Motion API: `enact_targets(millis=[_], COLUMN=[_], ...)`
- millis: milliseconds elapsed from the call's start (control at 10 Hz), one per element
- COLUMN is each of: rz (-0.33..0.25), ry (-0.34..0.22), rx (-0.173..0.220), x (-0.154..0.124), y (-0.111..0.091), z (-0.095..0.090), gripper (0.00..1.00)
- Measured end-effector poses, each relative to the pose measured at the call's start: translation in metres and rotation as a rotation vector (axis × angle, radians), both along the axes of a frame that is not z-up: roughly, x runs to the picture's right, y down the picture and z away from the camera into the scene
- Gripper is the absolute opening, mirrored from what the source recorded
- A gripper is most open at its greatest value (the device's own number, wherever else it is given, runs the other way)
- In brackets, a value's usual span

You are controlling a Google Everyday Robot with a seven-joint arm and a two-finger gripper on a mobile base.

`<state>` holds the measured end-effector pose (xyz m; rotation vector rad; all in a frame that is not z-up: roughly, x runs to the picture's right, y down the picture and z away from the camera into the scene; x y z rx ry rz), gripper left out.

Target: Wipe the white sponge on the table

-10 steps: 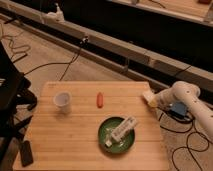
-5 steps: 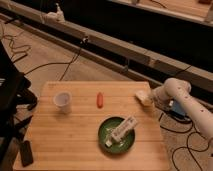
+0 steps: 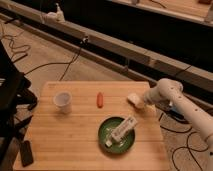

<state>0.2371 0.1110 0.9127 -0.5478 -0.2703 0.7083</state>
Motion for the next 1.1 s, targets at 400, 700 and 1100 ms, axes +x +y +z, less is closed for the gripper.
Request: enact_targets(millis=[400, 700, 1100], rz=[-0.043, -0.029, -0.009], ry=[0.045, 0.116, 0.15], rx=[-0.016, -0.012, -0.002], x=[0.04, 0.073, 0.069], y=[0.014, 0.001, -0.03], z=[-0.016, -0.01, 0.012], gripper=[0.0, 0.0, 0.0])
